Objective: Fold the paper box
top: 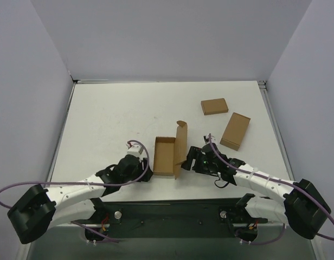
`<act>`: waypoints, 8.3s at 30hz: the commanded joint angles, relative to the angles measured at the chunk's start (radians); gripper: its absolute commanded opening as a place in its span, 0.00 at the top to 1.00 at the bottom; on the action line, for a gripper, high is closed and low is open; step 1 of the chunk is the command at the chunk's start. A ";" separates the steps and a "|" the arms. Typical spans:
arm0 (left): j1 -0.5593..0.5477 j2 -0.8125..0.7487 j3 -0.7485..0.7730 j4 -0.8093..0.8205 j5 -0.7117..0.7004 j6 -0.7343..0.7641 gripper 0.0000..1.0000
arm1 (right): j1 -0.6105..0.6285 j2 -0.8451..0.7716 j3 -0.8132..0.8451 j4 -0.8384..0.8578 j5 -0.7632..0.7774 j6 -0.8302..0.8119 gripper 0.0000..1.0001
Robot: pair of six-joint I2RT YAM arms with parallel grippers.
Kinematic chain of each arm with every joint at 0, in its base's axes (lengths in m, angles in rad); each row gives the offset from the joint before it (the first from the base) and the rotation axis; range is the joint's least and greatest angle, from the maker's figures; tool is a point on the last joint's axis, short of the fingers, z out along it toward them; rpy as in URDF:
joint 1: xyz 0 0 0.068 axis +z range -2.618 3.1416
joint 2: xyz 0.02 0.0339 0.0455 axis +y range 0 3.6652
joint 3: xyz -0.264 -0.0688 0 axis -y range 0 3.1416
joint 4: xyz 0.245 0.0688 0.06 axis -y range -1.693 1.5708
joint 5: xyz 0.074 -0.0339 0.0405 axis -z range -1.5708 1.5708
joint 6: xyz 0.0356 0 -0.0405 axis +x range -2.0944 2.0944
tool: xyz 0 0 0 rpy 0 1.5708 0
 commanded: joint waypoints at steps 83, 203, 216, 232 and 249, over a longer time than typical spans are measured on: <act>0.545 0.046 0.618 -0.130 0.955 0.641 0.07 | -0.269 0.258 1.006 -0.815 -0.884 -1.097 1.00; 0.395 0.119 0.601 -0.103 1.021 0.690 1.00 | -0.484 -0.038 0.133 0.286 -0.704 -0.837 1.00; 0.264 0.204 0.602 -0.061 0.415 0.544 1.00 | -0.079 -0.064 0.053 0.361 0.202 -0.724 1.00; -0.048 0.332 0.437 0.313 -0.197 0.420 1.00 | 0.180 0.117 0.029 0.514 0.855 -0.580 0.99; -0.168 0.448 0.378 0.431 -0.366 0.262 1.00 | 0.340 0.184 0.032 0.266 0.995 -0.287 0.91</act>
